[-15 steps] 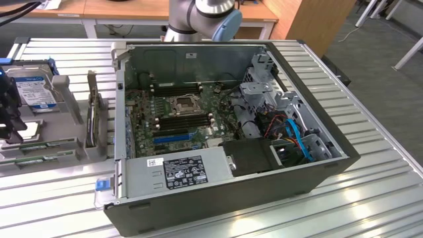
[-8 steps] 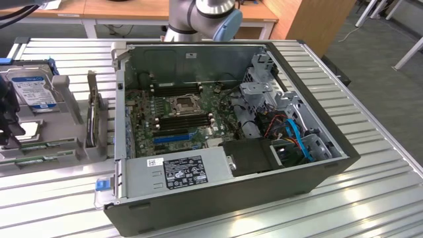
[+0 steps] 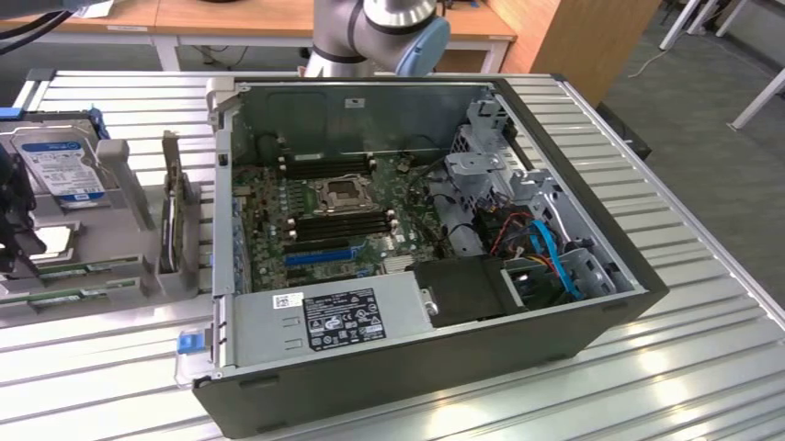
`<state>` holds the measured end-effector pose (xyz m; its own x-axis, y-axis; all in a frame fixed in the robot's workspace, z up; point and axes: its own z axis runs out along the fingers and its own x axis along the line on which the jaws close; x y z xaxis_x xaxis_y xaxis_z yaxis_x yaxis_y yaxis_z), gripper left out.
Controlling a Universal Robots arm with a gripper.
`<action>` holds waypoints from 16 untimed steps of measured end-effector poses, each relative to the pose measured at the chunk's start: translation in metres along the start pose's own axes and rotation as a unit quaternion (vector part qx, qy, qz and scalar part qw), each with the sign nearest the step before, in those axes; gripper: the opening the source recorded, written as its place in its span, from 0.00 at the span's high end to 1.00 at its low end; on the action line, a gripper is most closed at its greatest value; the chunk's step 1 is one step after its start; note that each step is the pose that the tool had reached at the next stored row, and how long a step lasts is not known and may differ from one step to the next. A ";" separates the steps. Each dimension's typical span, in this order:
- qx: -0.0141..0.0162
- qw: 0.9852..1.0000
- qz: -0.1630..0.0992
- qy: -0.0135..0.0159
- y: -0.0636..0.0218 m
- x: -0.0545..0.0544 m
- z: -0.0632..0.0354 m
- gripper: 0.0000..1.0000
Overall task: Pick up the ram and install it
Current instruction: 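Pick up the ram and move it above insertion slot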
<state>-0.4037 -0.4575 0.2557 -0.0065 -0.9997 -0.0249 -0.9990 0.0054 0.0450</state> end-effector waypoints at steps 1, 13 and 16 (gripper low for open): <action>0.000 1.000 0.000 0.000 0.0000 0.000 0.0007 0.65; 0.000 1.000 0.000 0.000 -0.0009 0.001 0.0206 0.65; 0.000 1.000 0.000 0.000 -0.0011 0.001 0.0240 0.65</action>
<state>-0.4037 -0.4579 0.2316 -0.0065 -0.9997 -0.0249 -0.9990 0.0053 0.0450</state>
